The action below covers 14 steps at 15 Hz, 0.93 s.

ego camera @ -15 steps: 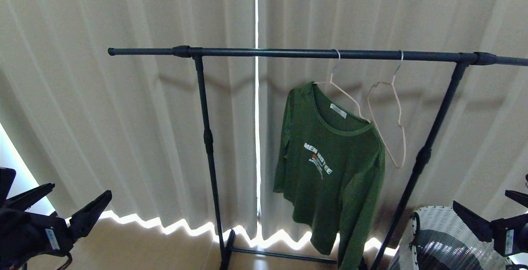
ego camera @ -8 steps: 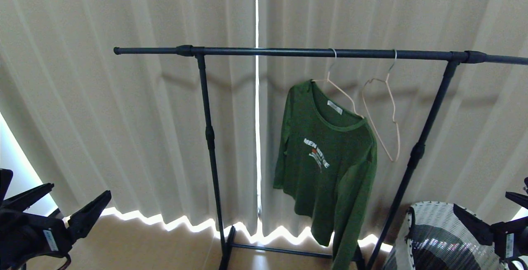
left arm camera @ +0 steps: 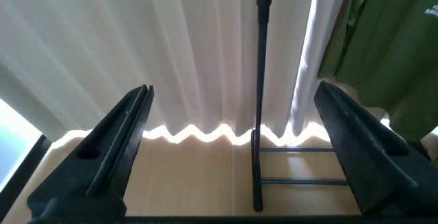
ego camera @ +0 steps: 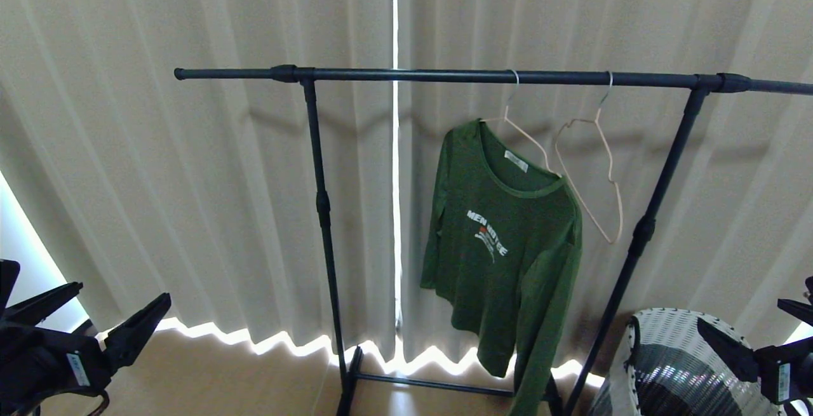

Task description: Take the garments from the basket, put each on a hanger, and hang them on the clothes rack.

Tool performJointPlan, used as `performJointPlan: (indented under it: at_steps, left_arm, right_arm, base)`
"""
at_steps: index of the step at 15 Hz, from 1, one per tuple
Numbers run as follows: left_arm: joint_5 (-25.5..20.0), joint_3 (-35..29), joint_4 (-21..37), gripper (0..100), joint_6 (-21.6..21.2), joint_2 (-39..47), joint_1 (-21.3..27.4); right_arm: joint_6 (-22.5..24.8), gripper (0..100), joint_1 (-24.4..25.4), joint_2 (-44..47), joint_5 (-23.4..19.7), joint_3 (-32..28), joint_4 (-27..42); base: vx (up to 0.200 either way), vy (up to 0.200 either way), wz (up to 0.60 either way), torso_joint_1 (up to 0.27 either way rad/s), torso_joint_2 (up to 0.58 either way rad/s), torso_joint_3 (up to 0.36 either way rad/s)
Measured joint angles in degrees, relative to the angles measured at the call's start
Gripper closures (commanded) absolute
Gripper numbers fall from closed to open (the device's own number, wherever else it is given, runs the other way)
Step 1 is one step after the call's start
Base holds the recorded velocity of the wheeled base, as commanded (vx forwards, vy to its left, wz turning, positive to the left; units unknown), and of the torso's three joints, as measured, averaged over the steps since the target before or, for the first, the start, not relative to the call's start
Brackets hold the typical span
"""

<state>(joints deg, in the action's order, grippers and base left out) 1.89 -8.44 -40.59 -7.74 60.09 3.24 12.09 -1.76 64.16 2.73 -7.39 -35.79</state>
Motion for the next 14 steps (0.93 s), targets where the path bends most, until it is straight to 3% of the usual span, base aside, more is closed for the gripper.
performJointPlan:
  at_steps: [14]
  left_arm:
    - [-0.1, 0.8, 0.1, 0, -0.1, 0.8, 0.1]
  right_arm:
    - [0.0, 0, 0.0, 0.4, 0.0, 0.2, 0.4]
  base:
    - [0.0, 0.0, 0.0, -0.175, 0.46, 0.288]
